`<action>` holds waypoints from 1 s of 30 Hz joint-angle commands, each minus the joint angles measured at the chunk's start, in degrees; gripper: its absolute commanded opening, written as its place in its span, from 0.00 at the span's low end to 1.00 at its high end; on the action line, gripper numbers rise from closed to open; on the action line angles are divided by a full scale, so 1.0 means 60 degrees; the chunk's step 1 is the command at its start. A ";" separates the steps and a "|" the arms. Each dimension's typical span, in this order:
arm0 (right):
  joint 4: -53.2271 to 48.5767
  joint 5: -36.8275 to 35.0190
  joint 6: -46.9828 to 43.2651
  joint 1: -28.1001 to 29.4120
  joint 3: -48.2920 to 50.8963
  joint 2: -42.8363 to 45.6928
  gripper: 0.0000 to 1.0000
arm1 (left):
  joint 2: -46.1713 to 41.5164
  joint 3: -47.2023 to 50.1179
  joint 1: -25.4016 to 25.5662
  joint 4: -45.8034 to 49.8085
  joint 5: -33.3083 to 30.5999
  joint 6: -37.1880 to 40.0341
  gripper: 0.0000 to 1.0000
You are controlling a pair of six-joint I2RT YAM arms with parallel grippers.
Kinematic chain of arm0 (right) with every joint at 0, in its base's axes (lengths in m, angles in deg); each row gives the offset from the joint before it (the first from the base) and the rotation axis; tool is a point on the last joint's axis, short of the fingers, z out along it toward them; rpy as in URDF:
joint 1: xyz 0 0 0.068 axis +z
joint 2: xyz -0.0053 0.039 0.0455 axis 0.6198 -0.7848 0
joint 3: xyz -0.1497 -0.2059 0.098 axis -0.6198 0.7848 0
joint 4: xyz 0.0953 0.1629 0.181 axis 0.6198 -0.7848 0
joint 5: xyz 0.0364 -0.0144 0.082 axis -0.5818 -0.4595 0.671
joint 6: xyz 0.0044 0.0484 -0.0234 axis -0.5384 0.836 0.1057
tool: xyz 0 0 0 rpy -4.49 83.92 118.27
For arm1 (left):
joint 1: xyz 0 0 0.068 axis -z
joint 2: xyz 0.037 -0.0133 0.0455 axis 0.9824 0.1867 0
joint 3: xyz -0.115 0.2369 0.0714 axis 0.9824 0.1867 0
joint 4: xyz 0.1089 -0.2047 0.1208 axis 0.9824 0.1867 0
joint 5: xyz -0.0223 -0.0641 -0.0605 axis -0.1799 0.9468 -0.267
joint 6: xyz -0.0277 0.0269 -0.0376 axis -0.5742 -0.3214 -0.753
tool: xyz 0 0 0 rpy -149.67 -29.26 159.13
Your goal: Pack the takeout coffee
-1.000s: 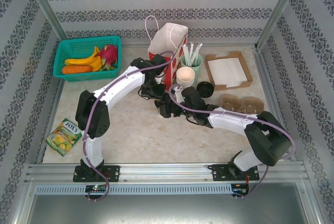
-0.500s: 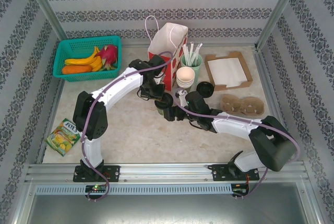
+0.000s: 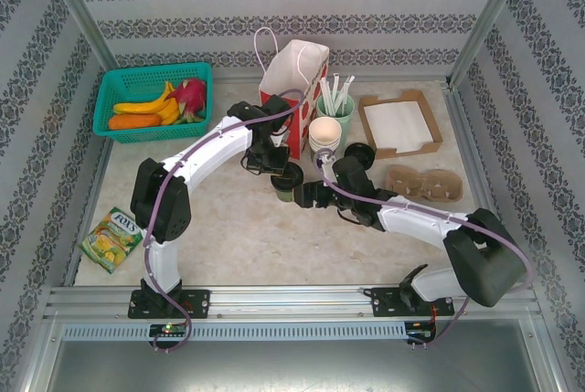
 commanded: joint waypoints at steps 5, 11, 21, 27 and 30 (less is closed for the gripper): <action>-0.0131 -0.0594 0.0089 -0.0027 0.0011 -0.0917 0.76 | 0.1381 0.1554 0.0020 -0.0127 -0.0052 0.0309 0.00; -0.0234 -0.0260 0.0476 -0.0012 0.0077 -0.0205 0.76 | 0.1288 0.1549 0.0013 0.0084 -0.0512 0.0382 0.00; -0.0381 0.0028 0.1867 -0.0291 -0.0562 0.0606 0.76 | 0.0837 0.0535 0.0027 0.0530 -0.0548 0.0838 0.00; -0.0404 0.0541 0.3238 -0.0717 -0.0781 0.0367 0.65 | 0.0760 0.0204 0.0143 0.0693 -0.0274 0.1160 0.00; -0.0464 0.0975 0.3491 -0.0765 -0.0988 0.0236 0.65 | 0.0760 0.0058 0.0239 0.0788 -0.0188 0.1133 0.00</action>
